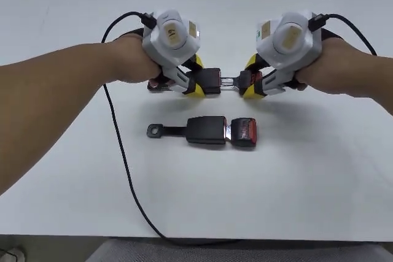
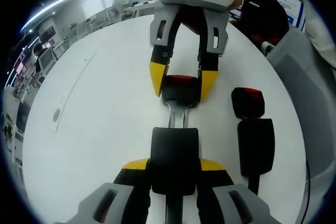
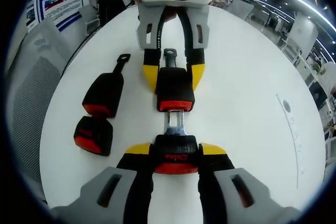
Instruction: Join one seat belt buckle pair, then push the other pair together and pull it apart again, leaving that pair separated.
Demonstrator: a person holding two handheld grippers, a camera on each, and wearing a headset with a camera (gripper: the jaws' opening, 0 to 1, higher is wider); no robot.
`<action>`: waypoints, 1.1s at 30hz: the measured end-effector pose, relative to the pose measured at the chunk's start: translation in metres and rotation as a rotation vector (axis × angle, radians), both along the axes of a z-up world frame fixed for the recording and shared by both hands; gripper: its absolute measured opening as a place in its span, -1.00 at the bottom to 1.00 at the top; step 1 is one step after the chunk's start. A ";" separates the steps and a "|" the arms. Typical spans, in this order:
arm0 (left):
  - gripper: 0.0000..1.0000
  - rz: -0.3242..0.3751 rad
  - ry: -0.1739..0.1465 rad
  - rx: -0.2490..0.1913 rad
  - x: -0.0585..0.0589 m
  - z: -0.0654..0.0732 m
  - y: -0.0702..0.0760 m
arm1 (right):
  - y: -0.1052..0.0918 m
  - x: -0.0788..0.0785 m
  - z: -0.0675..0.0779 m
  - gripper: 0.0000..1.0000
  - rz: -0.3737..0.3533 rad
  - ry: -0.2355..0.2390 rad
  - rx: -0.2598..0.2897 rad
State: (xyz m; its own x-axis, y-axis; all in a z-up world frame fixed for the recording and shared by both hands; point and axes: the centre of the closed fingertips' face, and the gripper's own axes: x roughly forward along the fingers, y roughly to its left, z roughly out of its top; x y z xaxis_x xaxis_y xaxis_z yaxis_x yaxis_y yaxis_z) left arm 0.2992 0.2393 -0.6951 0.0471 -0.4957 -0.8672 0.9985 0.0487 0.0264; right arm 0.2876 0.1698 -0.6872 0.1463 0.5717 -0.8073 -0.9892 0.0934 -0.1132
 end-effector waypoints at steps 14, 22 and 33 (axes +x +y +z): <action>-0.34 -0.012 -0.011 -0.010 -0.002 0.001 -0.003 | 0.011 0.002 0.002 -0.39 0.001 0.024 0.061; -0.35 -0.034 -0.001 -0.011 -0.004 0.003 -0.005 | 0.012 0.005 0.002 -0.41 0.022 0.035 0.073; -0.36 -0.033 0.001 -0.033 -0.010 0.009 -0.010 | 0.028 0.004 0.002 -0.42 0.030 0.025 0.069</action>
